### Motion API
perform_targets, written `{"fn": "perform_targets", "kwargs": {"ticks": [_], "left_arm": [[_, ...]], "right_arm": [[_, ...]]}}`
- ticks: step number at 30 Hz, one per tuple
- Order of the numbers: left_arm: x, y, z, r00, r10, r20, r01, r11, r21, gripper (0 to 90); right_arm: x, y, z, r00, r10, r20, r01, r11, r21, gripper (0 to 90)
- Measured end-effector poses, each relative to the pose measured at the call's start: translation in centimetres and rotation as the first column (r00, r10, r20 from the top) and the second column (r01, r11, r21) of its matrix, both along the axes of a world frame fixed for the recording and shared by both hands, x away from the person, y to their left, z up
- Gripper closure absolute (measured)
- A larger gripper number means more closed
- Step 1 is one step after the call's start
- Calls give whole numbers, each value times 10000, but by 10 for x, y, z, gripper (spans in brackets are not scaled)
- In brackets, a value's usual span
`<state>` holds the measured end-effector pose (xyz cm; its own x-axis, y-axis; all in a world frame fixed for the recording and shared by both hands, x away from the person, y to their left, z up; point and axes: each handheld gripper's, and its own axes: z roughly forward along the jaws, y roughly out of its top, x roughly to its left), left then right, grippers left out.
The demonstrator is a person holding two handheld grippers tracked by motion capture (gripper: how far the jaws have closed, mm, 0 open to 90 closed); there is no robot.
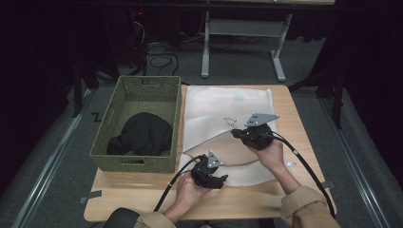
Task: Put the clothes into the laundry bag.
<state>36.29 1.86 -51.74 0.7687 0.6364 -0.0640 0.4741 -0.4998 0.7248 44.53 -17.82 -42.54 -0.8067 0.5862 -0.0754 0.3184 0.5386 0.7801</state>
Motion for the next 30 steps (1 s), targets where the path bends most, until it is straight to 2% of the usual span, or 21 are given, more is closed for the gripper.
{"fn": "perform_targets", "kwargs": {"ticks": [5, 13, 18, 22, 30], "left_arm": [[-5, 2, 10, 9996, -265, -59, 265, 9996, 22, 375], [-7, 12, 20, 9997, -208, -127, 207, 9997, -124, 374], [-10, 20, 33, 9999, -110, 120, 114, 9995, -281, 373], [-11, 26, 40, 9978, 164, 639, -162, 9999, -32, 355], [-10, 35, 50, 9977, 334, 589, -331, 9994, -69, 349]], "right_arm": [[0, -1, 0, 10000, 12, 45, -12, 10000, -71, 886], [0, 0, 0, 10000, 5, 20, -5, 10000, -83, 886], [-1, 0, 0, 10000, -1, 25, 1, 9999, -105, 886], [0, 0, 0, 10000, 54, 50, -53, 9999, -127, 886], [1, -1, 0, 10000, 42, 9, -42, 9999, -95, 886]]}}
